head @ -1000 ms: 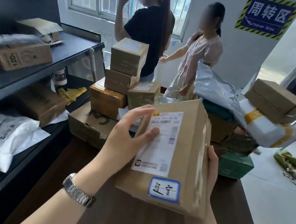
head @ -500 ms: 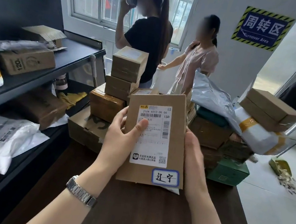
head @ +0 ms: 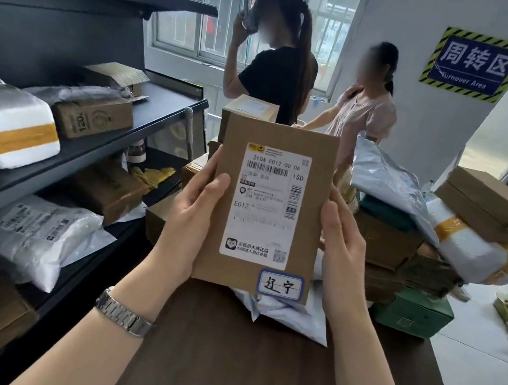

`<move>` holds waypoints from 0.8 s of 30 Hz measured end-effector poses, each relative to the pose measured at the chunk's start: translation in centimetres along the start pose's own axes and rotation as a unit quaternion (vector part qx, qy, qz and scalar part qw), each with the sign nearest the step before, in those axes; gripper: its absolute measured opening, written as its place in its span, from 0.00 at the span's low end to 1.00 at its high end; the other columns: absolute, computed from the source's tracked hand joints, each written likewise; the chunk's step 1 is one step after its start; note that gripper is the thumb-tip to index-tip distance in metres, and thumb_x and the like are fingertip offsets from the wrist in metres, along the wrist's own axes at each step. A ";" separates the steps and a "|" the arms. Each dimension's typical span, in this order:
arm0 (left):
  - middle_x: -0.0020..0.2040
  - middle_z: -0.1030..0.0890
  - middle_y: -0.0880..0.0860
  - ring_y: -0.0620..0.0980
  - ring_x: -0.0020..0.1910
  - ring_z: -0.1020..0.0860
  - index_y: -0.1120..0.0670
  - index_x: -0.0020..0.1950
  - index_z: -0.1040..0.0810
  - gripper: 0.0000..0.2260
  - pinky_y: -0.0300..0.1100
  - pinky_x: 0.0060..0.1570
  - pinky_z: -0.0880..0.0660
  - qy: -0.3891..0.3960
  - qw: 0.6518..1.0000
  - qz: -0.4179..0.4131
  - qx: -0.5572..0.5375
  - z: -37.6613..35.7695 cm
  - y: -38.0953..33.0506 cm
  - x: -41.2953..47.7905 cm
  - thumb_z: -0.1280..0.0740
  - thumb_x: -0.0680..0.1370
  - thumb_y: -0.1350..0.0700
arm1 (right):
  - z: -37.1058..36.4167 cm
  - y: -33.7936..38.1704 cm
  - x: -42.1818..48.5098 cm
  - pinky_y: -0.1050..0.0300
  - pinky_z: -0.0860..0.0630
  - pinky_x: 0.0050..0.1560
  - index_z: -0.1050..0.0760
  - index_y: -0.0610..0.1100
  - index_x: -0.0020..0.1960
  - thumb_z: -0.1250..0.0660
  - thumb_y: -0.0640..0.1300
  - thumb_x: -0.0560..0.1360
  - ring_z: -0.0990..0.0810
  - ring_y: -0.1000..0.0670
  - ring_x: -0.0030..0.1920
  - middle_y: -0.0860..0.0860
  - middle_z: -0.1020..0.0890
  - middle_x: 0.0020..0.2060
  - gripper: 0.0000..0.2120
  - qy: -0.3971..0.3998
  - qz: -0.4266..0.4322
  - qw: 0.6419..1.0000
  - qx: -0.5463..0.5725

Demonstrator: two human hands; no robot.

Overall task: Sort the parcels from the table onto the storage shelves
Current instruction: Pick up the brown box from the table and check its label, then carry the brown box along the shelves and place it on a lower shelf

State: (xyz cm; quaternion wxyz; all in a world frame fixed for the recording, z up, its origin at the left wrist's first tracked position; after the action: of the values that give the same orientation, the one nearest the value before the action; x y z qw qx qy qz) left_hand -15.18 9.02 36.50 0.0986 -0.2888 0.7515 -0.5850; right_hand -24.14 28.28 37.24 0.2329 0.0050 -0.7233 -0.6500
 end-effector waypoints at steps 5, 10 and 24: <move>0.53 0.11 0.46 0.46 0.52 0.12 0.32 0.62 0.22 0.16 0.38 0.42 0.17 -0.054 0.998 -0.021 -0.012 3.2 -3.4 -2.0 0.30 0.76 0.46 | -4.3 2.1 -0.6 0.57 0.17 0.54 0.28 0.56 0.74 0.35 0.62 0.74 0.16 0.50 0.61 0.48 0.19 0.65 0.30 0.053 0.022 0.998 0.030; 0.53 0.11 0.47 0.48 0.52 0.12 0.38 0.67 0.21 0.19 0.43 0.44 0.16 -0.139 0.990 -0.033 0.008 7.2 -6.8 -7.1 0.28 0.77 0.49 | -9.0 2.3 -2.5 0.51 0.15 0.52 0.24 0.52 0.70 0.34 0.55 0.75 0.14 0.43 0.58 0.47 0.13 0.58 0.24 0.124 -0.053 0.982 0.135; 0.58 0.12 0.49 0.49 0.55 0.13 0.41 0.71 0.22 0.22 0.40 0.41 0.17 -0.470 0.862 -0.179 0.058 11.0 -13.1 -36.8 0.34 0.76 0.46 | -18.8 8.5 -21.7 0.35 0.20 0.62 0.22 0.48 0.69 0.32 0.57 0.74 0.14 0.40 0.58 0.44 0.13 0.58 0.25 0.469 -0.206 0.828 0.230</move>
State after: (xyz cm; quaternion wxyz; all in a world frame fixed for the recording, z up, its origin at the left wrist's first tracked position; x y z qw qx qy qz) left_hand 24.27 18.22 38.52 0.3501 -0.6529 0.5157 -0.4304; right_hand 4.22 18.69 38.98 0.3970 0.5115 -0.6375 -0.4175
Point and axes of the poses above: each hand's wrist, its own x-axis towards the middle knuckle, its own z-axis out of the back of the hand, y = z × x, the point moved 7 cm from there along x, towards the middle knuckle
